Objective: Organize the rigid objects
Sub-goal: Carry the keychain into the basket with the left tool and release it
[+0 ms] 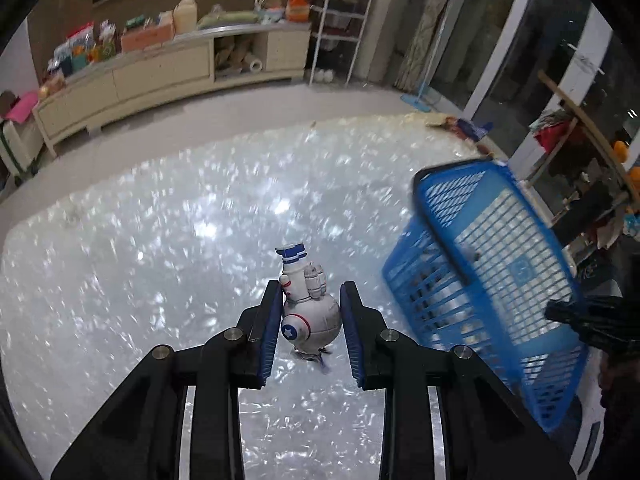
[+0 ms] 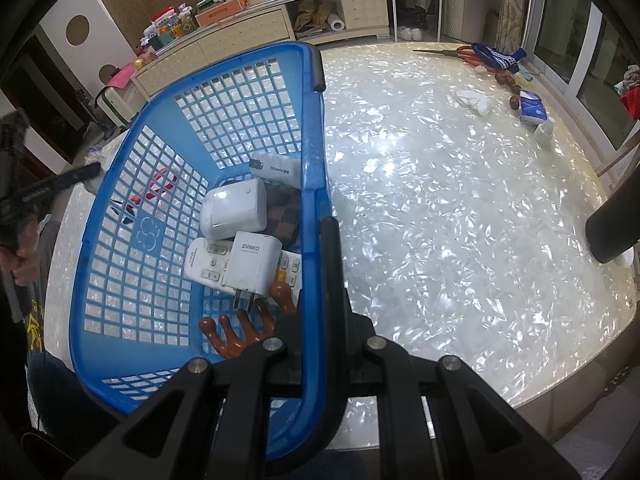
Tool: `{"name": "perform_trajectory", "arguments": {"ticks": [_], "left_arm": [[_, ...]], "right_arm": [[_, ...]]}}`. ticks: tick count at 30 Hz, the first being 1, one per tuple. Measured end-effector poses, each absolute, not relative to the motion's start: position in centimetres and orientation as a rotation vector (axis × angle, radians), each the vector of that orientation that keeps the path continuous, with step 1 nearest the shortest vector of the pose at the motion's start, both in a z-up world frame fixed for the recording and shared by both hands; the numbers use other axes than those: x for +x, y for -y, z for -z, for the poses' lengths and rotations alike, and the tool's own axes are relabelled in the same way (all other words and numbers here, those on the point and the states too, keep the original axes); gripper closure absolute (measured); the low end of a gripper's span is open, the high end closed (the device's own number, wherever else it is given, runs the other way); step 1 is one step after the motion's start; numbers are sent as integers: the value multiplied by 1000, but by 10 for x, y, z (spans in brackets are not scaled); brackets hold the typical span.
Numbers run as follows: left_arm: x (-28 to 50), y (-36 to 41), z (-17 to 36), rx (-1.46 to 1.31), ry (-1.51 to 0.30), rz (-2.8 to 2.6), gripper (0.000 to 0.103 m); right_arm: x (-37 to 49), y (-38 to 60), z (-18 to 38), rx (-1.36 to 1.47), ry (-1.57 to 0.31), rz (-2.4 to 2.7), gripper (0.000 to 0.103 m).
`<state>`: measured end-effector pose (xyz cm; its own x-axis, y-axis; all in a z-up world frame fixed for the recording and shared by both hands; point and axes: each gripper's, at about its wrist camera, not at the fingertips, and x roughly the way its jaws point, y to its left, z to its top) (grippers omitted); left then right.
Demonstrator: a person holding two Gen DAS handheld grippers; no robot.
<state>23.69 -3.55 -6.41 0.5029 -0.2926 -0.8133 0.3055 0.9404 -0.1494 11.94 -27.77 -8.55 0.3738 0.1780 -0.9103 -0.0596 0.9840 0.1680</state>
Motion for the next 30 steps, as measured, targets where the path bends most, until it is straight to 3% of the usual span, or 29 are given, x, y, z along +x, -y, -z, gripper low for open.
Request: {"name": "perform_trajectory", "arguments": {"ticks": [19,24,30], "left_arm": [[175,100,-82,106,-620,593,70],[167,137,-84,179,-592,676,70],[176,181,-38,269,-694,760,70]], "right_arm": [[118,278,84,116,-1176,-149,93],[118,278,84,119,-1176,-149,93],[118,278,84,124,-1173,-150,93]]}}
